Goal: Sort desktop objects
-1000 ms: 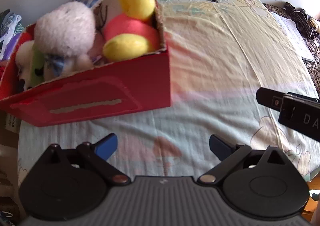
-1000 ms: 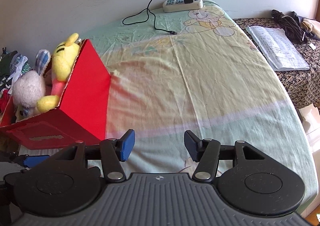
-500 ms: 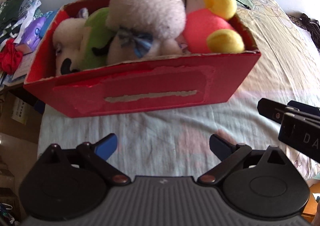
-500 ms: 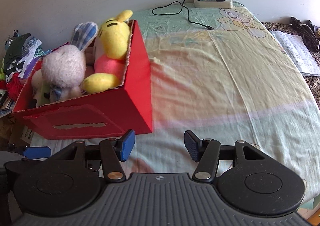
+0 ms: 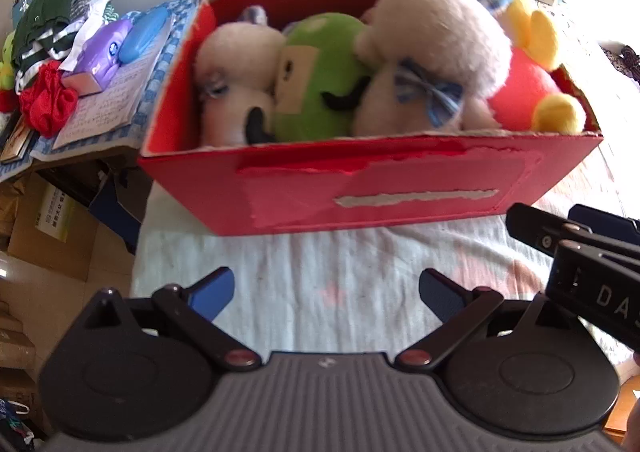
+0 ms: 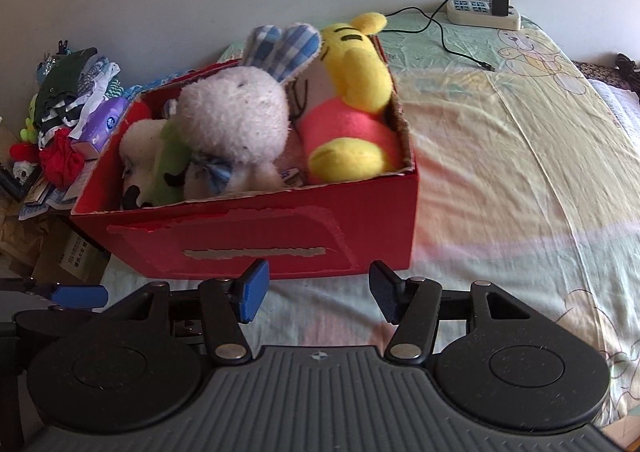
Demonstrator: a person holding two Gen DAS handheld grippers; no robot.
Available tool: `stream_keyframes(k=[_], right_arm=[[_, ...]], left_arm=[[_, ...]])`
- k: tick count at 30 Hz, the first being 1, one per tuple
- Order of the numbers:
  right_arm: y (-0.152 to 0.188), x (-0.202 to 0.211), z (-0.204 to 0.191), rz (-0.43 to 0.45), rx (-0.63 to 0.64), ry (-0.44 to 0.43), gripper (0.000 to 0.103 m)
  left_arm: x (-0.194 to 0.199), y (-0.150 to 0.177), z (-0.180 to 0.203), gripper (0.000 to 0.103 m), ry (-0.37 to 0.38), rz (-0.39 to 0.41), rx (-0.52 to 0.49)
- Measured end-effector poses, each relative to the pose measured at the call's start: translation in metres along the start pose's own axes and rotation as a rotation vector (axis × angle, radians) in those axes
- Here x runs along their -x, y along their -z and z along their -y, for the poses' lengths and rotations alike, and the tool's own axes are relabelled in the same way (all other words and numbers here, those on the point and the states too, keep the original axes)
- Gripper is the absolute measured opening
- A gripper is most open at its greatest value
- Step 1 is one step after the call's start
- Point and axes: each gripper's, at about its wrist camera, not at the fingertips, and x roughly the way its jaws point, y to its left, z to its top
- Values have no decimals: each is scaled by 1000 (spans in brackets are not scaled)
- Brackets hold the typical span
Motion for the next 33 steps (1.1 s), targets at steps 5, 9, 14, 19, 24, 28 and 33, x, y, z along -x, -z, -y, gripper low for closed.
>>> stream_keyframes(k=[5,9,14,19,24,28,33], right_arm=[[-7,3,-21,13,-8,-8,59],[-14,8,-35,57,9,7,59],[-28,19,-44,113,-2,19,59],[-43,21,-52,148,-7,49,63],[-54,19,-60,165,-2,71,64],[-64,15,-60,152,-8,73,64],[-76,8,-55,127,-4,95,67]], left_arm=[[11,-2,-19,100,-6,37,-17],[14,-12,-34,100,16,55,-29],[27,-24,-48,100,16,103,-24],[34,-41,-58,100,2,141,-32],[40,-56,-60,100,-32,167,-26],[35,-68,-62,100,-45,157,-14],[27,-79,-60,100,-70,135,3]])
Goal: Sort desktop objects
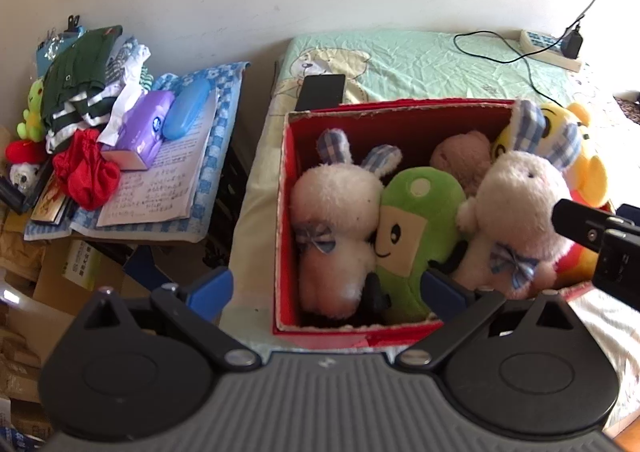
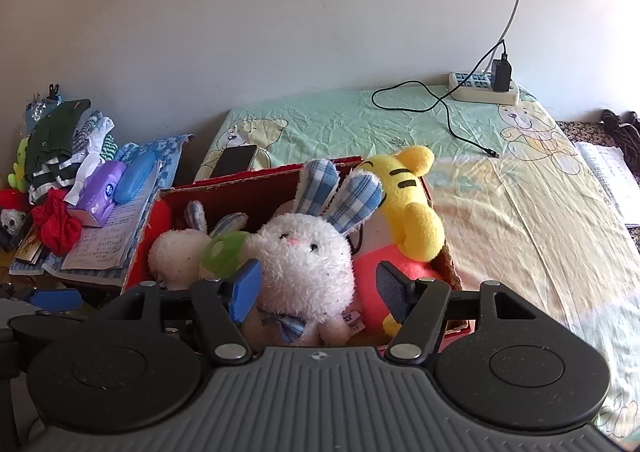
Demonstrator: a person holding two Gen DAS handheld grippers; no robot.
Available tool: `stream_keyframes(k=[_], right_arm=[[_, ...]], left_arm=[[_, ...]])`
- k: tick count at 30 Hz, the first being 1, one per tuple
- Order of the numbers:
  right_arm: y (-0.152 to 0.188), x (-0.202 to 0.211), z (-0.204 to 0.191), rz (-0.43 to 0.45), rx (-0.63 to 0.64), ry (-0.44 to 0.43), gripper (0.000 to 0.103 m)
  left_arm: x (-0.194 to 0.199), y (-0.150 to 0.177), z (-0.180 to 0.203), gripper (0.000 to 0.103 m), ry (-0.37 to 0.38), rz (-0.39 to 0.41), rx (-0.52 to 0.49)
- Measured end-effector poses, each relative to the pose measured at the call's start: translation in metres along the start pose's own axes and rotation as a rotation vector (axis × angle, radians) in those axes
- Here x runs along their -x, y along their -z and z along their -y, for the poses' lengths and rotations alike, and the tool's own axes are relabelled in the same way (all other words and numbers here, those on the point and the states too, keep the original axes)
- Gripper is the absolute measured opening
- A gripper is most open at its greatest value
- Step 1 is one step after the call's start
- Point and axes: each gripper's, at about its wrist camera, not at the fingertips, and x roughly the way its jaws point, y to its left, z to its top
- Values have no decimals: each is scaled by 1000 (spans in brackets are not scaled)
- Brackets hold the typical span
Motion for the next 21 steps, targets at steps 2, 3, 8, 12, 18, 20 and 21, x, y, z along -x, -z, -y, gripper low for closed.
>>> stream_keyframes(k=[2,3,8,12,18,20,21], right_arm=[[-6,-5,2,-16,-1,4,69],[-8,-7,4,-22,-2,0,71],[-18,-15,6,-51,7,2,74],[-26,-18,9,-49,13,9,78],[-32,-22,12,-57,27,19,80],[-33,-24,12,-66,23,16,80],[-33,-25,13,-67,22,14,80]], left_arm=[[-2,-4,2,100,-8,-5,9],[-4,-6,2,100,-15,-8,13],[-10,-14,5,100,-15,-23,38],[-15,-17,7,100,-9,-31,49],[-19,-21,7,100,-7,-43,78],[-21,-22,8,100,9,-57,80],[-21,-21,9,100,14,-62,77]])
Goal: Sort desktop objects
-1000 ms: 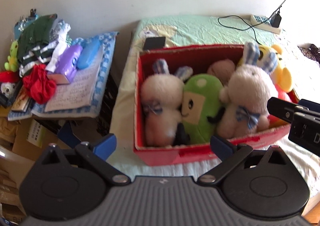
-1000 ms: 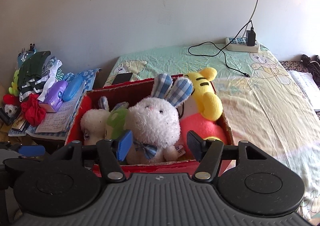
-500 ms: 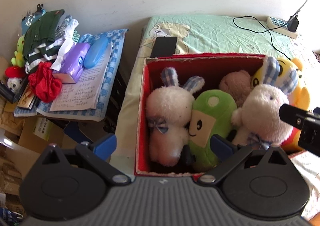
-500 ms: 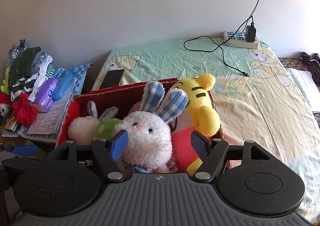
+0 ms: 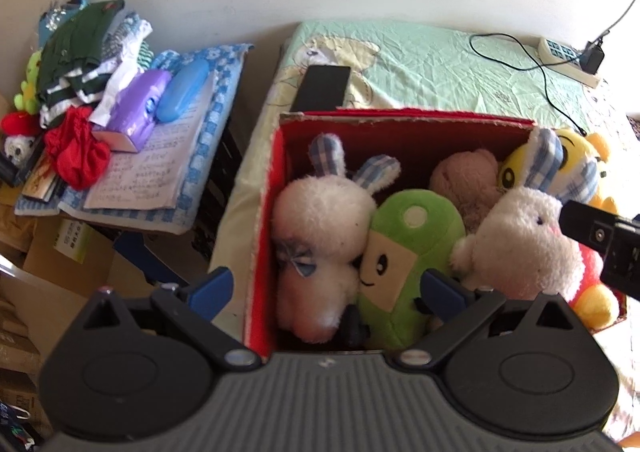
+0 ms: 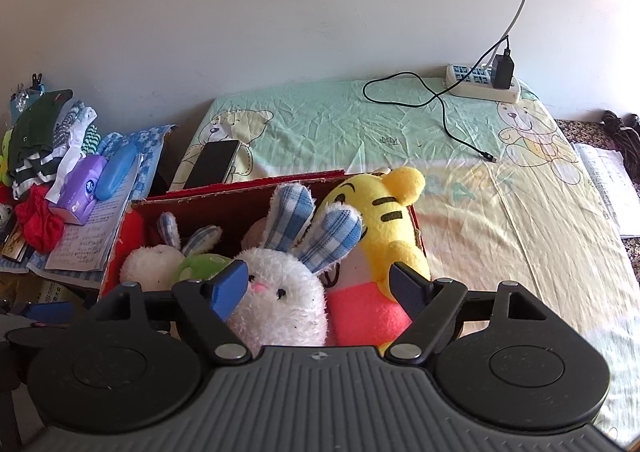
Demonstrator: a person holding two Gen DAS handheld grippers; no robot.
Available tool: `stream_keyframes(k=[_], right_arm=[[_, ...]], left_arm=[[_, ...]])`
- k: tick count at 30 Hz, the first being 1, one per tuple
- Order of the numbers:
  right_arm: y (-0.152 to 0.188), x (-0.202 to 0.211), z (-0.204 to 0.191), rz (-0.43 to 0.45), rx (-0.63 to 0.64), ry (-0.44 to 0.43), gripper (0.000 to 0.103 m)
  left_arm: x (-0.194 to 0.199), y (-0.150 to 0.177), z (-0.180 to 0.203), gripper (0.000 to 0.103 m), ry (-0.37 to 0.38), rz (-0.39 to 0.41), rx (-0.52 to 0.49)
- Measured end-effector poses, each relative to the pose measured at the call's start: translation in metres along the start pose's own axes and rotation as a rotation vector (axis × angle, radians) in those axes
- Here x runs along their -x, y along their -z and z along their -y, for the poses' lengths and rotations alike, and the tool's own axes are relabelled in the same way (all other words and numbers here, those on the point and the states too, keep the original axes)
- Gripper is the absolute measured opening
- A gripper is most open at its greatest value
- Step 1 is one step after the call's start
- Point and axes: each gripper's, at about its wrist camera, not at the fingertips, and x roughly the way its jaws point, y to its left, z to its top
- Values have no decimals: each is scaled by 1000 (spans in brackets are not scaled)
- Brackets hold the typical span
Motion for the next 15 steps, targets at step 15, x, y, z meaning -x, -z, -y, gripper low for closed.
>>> stream_keyframes(k=[15], right_arm=[[0,-9,6,-45,-8,25,84]], left_arm=[[-5,5,0,100,29,-67,29]])
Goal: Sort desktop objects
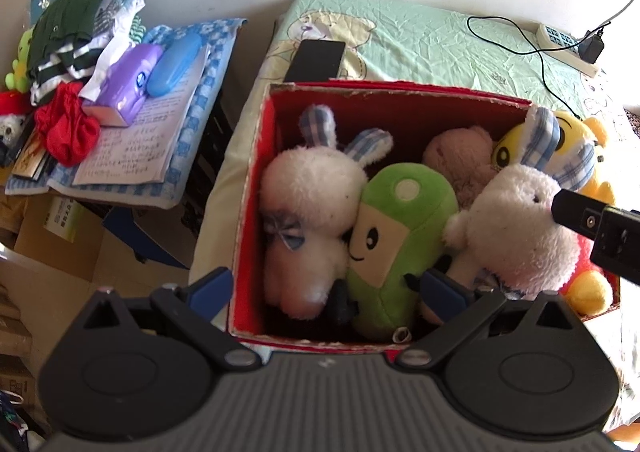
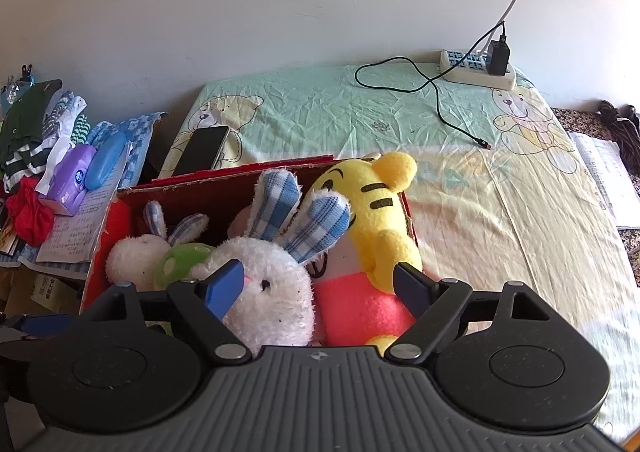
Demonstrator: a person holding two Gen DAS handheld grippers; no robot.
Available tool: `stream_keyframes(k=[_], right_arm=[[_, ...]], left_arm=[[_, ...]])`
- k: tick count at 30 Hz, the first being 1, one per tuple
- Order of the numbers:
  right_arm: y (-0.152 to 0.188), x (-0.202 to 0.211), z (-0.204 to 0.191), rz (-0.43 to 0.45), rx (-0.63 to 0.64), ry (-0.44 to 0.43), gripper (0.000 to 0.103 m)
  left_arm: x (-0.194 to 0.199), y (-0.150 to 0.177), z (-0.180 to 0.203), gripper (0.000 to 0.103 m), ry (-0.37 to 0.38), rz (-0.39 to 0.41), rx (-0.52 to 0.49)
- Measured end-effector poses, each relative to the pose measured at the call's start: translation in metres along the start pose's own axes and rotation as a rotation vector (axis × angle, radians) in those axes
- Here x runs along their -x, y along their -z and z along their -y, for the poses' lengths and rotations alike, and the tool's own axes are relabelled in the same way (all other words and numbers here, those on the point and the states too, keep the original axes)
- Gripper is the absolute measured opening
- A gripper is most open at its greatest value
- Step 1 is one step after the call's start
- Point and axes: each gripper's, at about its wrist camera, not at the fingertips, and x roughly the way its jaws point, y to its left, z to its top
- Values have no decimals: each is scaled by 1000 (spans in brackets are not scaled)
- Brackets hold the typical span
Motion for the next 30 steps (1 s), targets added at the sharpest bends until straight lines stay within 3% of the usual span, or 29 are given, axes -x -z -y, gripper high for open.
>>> stream_keyframes(k=[19,30], right_arm=[[3,10,0,5,22,-30,84],[-2,19,4,-12,31,-51,84]], left_arm=[[14,2,13,100,-22,38,-30],[14,-5,19,100,4,-27,-34]])
